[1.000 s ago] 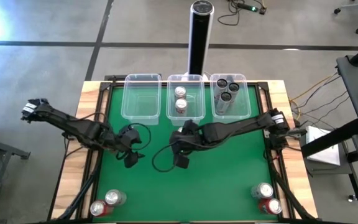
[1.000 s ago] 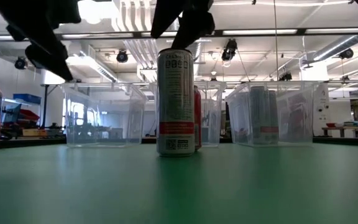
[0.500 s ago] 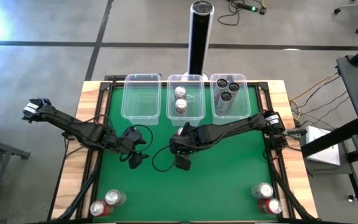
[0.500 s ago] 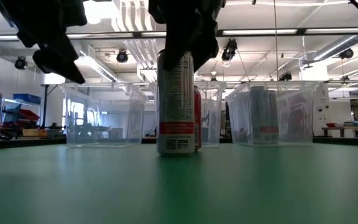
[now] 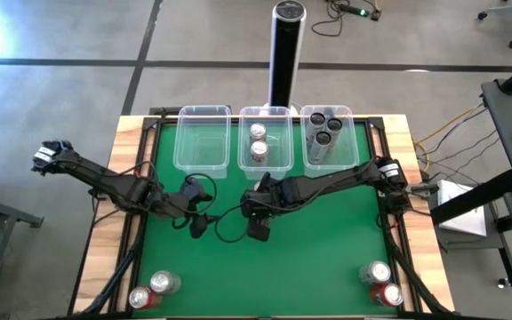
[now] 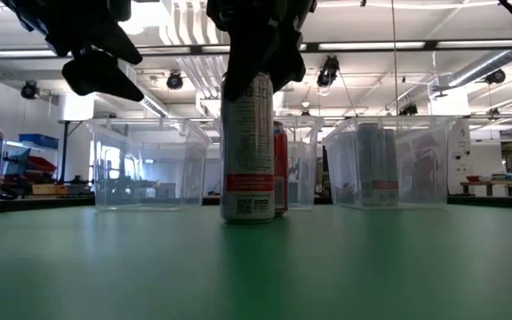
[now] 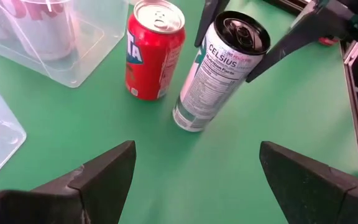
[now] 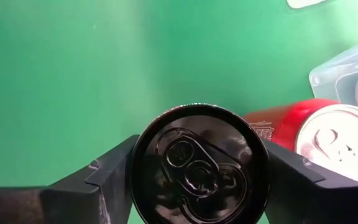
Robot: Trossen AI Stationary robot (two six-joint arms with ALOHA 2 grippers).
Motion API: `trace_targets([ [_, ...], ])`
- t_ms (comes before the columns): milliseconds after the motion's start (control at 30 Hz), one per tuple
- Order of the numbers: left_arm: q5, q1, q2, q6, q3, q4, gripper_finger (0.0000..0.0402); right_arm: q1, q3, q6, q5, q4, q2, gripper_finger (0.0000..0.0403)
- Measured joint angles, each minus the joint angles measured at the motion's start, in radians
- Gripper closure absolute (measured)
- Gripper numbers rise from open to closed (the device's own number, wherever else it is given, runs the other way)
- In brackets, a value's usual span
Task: Sort soda cans
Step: Put the white soda can into the top right transparent bin
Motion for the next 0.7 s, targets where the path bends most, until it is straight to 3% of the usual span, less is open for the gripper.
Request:
trace_targets([
  [167,0.000,0.000,-0.027,-0.004,0.016,-0.014,0.0074,-0.001,0.078,0.012,-0.050,-0.051,-0.036,0.0147],
  [400,-0.012,0.005,-0.067,0.054,0.084,-0.017,0.0074,0.000,0.170,0.054,-0.034,-0.202,-0.197,0.0146],
  [700,-0.009,0.010,-0.078,0.101,0.187,-0.013,0.0074,-0.008,0.052,0.200,0.331,-0.334,-0.479,0.0147],
])
